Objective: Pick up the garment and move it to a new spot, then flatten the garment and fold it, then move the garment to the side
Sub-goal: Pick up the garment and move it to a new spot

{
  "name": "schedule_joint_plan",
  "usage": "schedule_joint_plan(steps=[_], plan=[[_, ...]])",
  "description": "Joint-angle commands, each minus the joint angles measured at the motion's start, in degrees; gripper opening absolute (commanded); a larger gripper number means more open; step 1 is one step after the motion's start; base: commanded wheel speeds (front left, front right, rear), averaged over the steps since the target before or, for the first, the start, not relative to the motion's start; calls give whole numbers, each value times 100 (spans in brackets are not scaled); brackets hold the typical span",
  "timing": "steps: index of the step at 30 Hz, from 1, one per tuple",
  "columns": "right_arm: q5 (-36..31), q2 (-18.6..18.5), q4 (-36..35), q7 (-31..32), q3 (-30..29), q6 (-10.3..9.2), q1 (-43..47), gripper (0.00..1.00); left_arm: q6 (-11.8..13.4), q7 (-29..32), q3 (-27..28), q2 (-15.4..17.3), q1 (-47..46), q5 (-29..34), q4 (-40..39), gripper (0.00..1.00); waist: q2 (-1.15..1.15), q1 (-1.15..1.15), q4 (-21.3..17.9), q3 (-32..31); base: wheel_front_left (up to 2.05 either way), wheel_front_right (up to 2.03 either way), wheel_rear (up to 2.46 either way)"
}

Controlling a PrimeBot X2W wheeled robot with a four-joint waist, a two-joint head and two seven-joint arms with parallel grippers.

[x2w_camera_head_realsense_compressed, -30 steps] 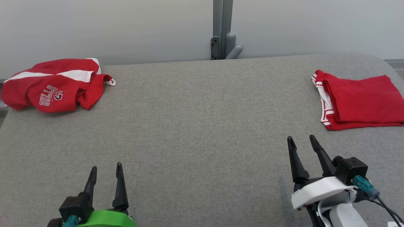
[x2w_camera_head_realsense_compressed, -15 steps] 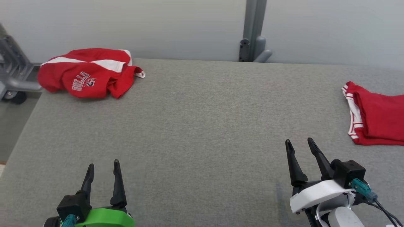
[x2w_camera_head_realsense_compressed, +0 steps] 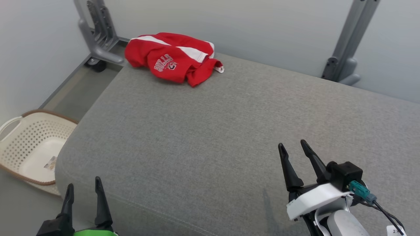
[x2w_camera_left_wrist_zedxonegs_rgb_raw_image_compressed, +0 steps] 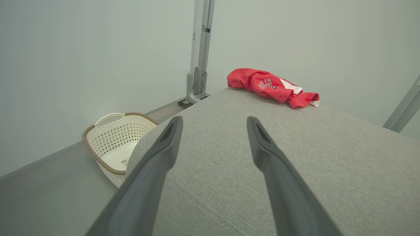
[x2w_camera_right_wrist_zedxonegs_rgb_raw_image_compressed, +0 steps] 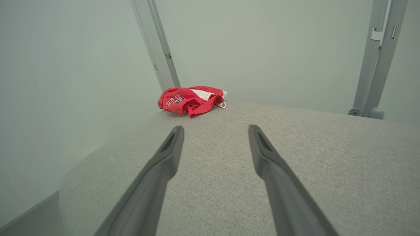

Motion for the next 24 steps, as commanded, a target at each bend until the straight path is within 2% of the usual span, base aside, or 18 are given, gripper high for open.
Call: schedule_joint_plan(steps=[1, 6, 12, 20, 24], plan=[[13, -24, 39, -15, 50, -4, -100, 100, 46, 3, 44, 6, 103, -41, -70, 100, 38, 0, 495, 106, 0, 0, 0], [46, -25, 202, -15, 279, -4, -369, 100, 164, 3, 170, -14, 309, -98, -375, 100, 38, 0, 545, 200, 0, 0, 0], [16, -24, 287, -15, 286, -4, -487, 100, 234, 3, 137, -24, 382, -147, -502, 100, 38, 0, 549, 268, 0, 0, 0], [-108, -24, 165, -15, 73, -4, -415, 100, 232, 3, 20, -28, 268, -205, -457, 100, 38, 0, 538, 360, 0, 0, 0], [-211, -24, 47, -14, -66, -4, -398, 100, 108, 4, -9, -14, 41, -134, -401, 100, 38, 0, 539, 473, 0, 0, 0]])
